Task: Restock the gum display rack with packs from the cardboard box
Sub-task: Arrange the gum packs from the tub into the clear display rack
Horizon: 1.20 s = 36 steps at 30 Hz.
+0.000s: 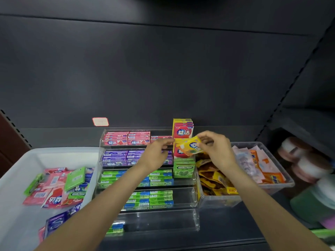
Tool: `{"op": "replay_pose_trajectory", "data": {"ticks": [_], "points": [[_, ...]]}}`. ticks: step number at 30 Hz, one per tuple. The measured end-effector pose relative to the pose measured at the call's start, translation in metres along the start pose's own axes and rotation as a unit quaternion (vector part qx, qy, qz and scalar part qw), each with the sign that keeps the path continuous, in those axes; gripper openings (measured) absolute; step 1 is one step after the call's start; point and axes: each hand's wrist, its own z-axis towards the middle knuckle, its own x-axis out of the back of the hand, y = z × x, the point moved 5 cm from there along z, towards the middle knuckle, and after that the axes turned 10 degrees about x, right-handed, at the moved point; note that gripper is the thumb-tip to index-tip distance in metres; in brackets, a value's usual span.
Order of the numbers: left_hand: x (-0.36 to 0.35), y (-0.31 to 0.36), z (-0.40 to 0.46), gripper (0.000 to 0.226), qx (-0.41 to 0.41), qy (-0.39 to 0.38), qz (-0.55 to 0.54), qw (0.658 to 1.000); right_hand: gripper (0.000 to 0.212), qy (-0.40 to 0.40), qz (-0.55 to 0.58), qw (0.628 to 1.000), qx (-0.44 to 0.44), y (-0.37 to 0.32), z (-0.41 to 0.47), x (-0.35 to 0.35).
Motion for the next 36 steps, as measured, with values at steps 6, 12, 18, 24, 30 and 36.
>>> {"op": "replay_pose_trajectory", "data": {"ticks": [6, 12, 18, 24, 30, 36], "points": [[-0.008, 0.005, 0.002, 0.057, -0.033, -0.024, 0.079, 0.996, 0.029, -0.059, -0.188, 0.971, 0.134, -0.012, 0.003, -0.019], [-0.007, 0.004, 0.003, 0.056, -0.018, -0.041, 0.061, 0.997, 0.037, -0.071, -0.263, 0.933, 0.234, -0.022, -0.003, -0.047], [-0.007, 0.000, 0.000, 0.055, 0.000, -0.052, 0.030, 0.998, 0.032, -0.059, -0.270, 0.926, 0.258, -0.022, -0.004, -0.048], [-0.006, 0.000, -0.001, 0.055, -0.003, -0.054, 0.026, 0.998, 0.032, -0.070, -0.256, 0.942, 0.203, -0.015, -0.005, -0.050], [-0.010, 0.001, -0.003, 0.054, 0.003, -0.052, 0.016, 0.999, 0.019, -0.062, -0.206, 0.973, 0.087, 0.005, -0.008, -0.036], [-0.002, 0.007, -0.009, 0.048, -0.015, -0.014, 0.043, 0.999, 0.025, -0.050, -0.280, 0.955, 0.081, -0.015, -0.011, -0.046]]}}
